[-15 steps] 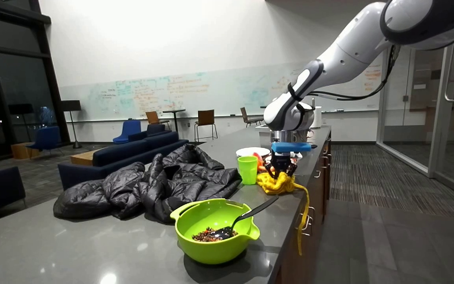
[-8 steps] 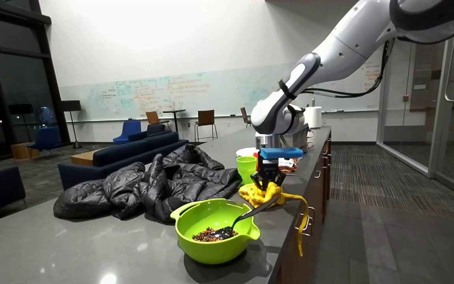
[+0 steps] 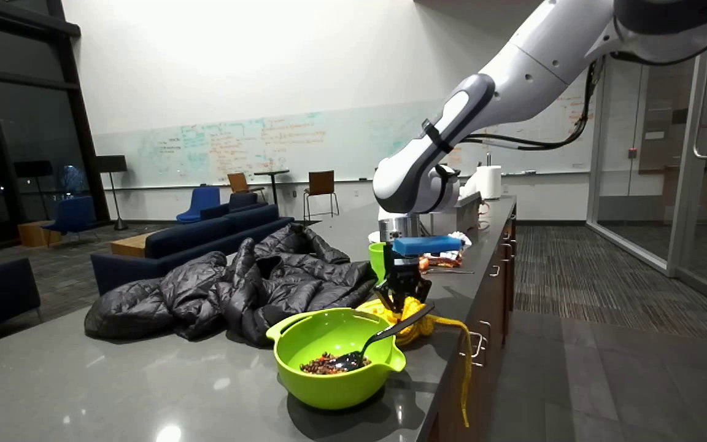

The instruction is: Use the yellow cloth to clean the table

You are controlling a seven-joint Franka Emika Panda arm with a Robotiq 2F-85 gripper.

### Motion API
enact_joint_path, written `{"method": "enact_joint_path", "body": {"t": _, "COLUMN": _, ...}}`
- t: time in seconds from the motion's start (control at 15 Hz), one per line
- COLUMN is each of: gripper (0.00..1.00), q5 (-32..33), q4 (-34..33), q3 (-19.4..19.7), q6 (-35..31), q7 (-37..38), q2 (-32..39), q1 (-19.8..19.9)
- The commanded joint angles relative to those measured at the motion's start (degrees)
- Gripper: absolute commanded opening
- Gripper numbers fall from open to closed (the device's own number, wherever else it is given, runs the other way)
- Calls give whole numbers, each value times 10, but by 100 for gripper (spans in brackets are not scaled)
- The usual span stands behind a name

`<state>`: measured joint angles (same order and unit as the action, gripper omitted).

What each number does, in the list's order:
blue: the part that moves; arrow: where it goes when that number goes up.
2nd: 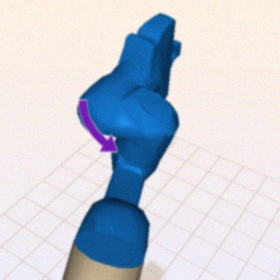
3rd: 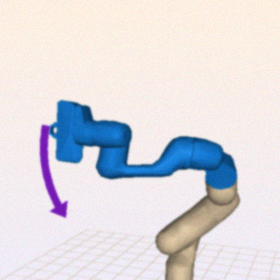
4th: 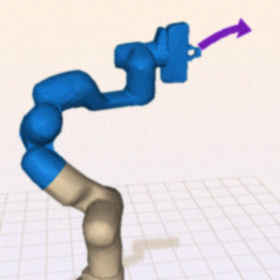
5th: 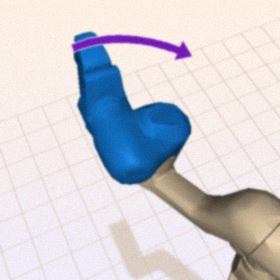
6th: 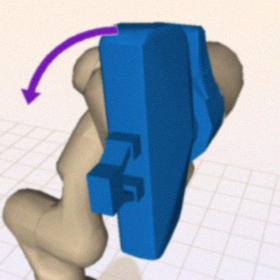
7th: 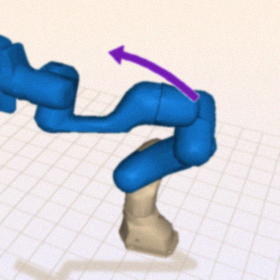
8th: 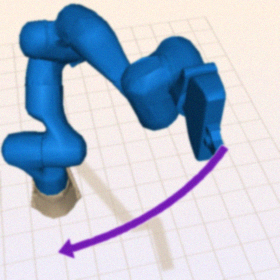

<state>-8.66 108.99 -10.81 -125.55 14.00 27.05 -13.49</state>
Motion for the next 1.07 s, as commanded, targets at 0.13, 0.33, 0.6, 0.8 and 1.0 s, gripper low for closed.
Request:
{"method": "enact_joint_path", "body": {"t": 0.13, "gripper": 4, "q5": -17, "q4": 7, "q3": 27, "q6": -11, "q7": -1, "q2": 5, "q1": 23}}
{"method": "enact_joint_path", "body": {"t": 0.33, "gripper": 4, "q5": -36, "q4": 2, "q3": 44, "q6": -16, "q7": -3, "q2": 1, "q1": 48}}
{"method": "enact_joint_path", "body": {"t": 0.6, "gripper": 4, "q5": -47, "q4": -1, "q3": 65, "q6": -22, "q7": 0, "q2": -3, "q1": 79}}
{"method": "enact_joint_path", "body": {"t": 0.8, "gripper": 4, "q5": -52, "q4": 0, "q3": 77, "q6": -30, "q7": 5, "q2": -5, "q1": 95}}
{"method": "enact_joint_path", "body": {"t": 1.0, "gripper": 4, "q5": -60, "q4": -2, "q3": 82, "q6": -40, "q7": 5, "q2": -5, "q1": 106}}
